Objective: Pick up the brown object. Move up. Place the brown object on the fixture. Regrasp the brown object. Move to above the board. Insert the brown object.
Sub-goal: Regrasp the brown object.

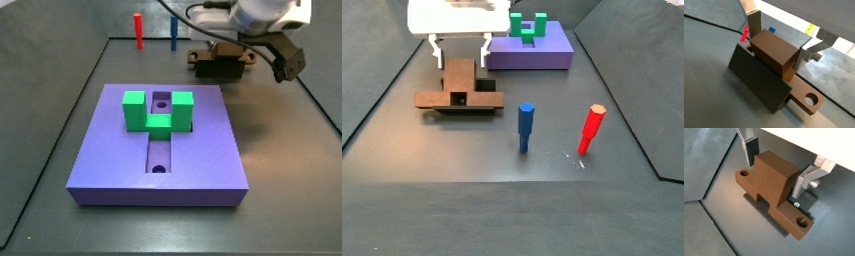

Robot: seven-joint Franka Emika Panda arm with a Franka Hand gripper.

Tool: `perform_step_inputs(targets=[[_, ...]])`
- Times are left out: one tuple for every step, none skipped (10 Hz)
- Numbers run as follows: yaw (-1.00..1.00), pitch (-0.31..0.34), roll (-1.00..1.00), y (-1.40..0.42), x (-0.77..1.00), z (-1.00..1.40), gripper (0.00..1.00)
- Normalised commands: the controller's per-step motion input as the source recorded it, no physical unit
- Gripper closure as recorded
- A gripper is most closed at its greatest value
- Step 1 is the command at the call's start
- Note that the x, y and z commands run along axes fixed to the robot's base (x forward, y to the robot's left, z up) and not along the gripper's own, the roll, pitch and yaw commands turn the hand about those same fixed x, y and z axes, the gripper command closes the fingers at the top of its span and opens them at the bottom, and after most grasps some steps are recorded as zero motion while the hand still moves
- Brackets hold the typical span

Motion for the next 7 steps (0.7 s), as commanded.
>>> perform_step_inputs(targets=[[-0.06, 0.054, 0.37, 0.00, 0.07, -0.23, 0.00], [0.00, 0.017, 0.37, 0.00, 0.00, -0.16, 0.00], [0.00, 0.000, 0.41, 0.00, 0.00, -0.17, 0.00], [0.00, 0.020, 0.43, 0.00, 0.00, -0.09, 0.00], [0.07, 0.026, 0.47, -0.02, 0.00, 0.00, 0.00], [0.06, 0.006, 0.38, -0.01, 0.00, 0.00, 0.00], [0.05, 0.000, 0.25, -0.03, 0.00, -0.03, 0.00]])
